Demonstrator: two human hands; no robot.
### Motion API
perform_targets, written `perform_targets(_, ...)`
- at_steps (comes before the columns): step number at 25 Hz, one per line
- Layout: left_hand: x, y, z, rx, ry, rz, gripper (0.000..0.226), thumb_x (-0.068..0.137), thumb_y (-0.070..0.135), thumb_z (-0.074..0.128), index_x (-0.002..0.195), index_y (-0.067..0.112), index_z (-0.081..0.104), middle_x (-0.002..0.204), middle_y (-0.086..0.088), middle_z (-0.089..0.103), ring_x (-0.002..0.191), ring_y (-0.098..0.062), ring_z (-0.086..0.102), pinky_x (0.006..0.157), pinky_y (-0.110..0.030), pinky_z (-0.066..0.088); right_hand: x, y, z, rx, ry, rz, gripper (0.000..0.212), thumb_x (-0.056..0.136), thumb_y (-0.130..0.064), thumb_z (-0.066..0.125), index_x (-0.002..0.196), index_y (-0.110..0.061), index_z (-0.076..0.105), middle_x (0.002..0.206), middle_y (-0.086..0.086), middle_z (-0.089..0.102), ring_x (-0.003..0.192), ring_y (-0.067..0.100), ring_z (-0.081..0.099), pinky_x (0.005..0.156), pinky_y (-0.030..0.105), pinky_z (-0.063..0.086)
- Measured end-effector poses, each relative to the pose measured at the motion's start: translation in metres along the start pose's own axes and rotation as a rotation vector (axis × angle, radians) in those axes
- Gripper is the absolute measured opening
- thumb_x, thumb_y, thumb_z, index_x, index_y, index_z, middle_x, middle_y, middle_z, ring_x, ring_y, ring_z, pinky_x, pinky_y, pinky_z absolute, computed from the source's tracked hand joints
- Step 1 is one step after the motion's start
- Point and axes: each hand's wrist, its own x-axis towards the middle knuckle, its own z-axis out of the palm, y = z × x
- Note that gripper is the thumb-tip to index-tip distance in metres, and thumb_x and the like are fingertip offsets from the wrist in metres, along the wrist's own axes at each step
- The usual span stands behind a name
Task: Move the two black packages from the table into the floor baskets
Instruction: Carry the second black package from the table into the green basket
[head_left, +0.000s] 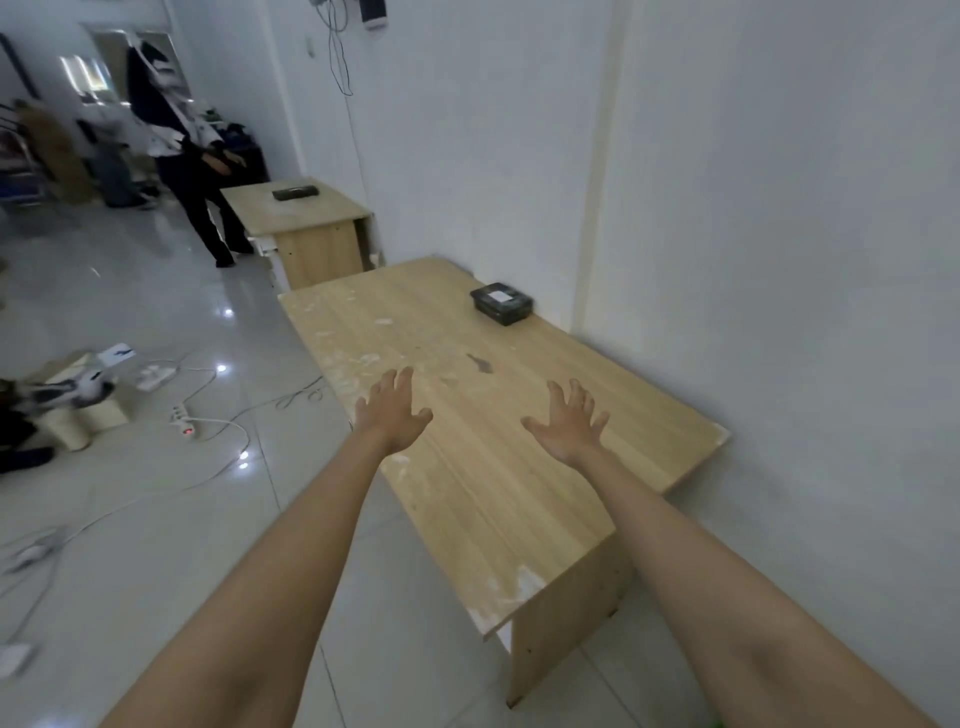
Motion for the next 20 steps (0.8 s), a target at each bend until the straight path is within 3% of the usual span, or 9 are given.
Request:
perform_targets(9, 0.202, -0.061, -0.046, 0.018, -0.032, 0.068, 0.071, 0.093, 0.036, 0.049, 0.151, 0.015, 0.014, 0.158, -0.011, 0.019, 0.144, -0.033, 0.024, 0.114, -0.055, 0.025, 0.172, -0.093, 0.014, 0.026, 0.072, -0.012, 0.072, 0.088, -0.048, 0.048, 0.147, -0.019, 0.018, 0.159, 0.014, -0.001, 0.146, 0.033, -0.002, 0.114, 0.062, -0.002)
perform_targets(20, 0.407, -0.126, -0.021, -0.027, -0.207, 0.272, 0.072, 0.094, 0.037, 0.049, 0.152, 0.014, 0.012, 0.158, -0.013, 0.021, 0.142, -0.033, 0.026, 0.114, -0.052, 0.026, 0.317, -0.142, 0.083, 0.025, 0.127, 0.281, 0.068, 0.087, -0.045, 0.048, 0.145, -0.021, 0.022, 0.159, 0.011, 0.002, 0.146, 0.031, 0.001, 0.114, 0.061, 0.000)
